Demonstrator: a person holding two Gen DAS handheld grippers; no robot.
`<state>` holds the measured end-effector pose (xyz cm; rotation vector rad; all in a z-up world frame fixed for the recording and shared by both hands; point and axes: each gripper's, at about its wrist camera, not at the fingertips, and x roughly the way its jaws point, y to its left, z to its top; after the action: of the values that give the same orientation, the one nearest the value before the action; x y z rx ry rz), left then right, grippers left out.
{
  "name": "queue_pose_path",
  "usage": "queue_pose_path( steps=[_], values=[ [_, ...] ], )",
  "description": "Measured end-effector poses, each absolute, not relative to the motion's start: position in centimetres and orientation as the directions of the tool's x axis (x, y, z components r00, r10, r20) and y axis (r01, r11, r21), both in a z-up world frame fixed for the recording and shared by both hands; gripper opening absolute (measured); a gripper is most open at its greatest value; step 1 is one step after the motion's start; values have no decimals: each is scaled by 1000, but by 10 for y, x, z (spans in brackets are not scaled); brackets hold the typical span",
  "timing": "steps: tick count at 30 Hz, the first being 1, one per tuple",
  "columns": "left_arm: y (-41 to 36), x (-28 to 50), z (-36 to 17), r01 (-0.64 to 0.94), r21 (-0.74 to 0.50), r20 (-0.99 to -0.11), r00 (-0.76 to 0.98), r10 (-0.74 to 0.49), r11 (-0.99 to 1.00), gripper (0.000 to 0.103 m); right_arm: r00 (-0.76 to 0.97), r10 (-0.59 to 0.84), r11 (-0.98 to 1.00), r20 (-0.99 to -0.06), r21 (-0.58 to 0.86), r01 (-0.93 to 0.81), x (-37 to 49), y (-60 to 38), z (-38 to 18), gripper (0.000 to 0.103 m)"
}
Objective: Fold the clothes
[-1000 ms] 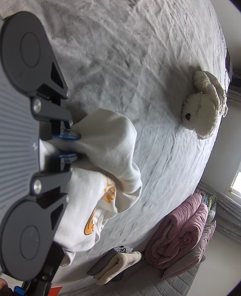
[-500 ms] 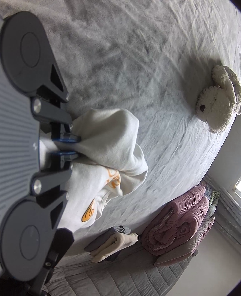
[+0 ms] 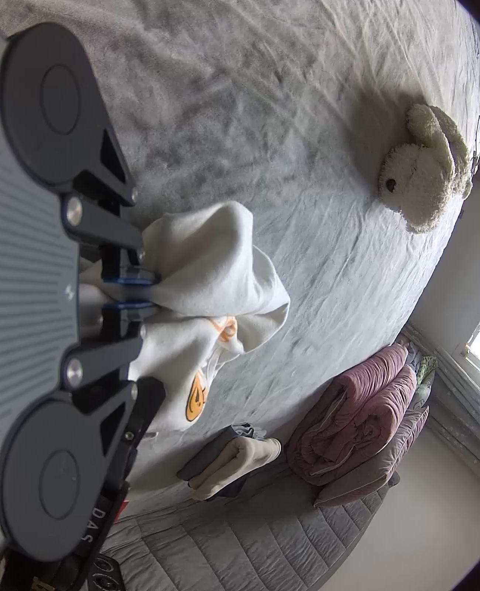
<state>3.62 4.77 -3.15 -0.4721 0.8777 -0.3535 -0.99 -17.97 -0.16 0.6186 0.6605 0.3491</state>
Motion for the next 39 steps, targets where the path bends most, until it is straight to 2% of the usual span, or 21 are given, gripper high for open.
queue_pose_path(
  steps=[8, 15, 19, 30, 35, 39],
  values=[
    [68, 40, -20, 60, -533, -623, 647, -439, 844, 8, 795, 451, 755, -405, 648, -99, -20, -201, 18, 13],
    [71, 44, -8, 32, -448, -607, 723, -330, 894, 8, 805, 460, 731, -374, 675, -105, -27, -220, 31, 13],
    [84, 51, 2, -4, -445, -580, 763, -285, 895, 8, 830, 435, 728, -349, 678, -96, -30, -235, 38, 13],
    [103, 61, 23, -9, -419, -458, 866, -203, 908, 8, 900, 347, 729, -262, 679, -83, -29, -267, 55, 13],
    [103, 55, 41, 47, -386, -357, 914, -195, 921, 5, 897, 371, 709, -238, 697, -108, -32, -277, 59, 13],
    [99, 51, 53, 56, -306, -335, 928, -163, 950, 5, 864, 435, 697, -253, 703, -144, -35, -276, 59, 13]
  ],
)
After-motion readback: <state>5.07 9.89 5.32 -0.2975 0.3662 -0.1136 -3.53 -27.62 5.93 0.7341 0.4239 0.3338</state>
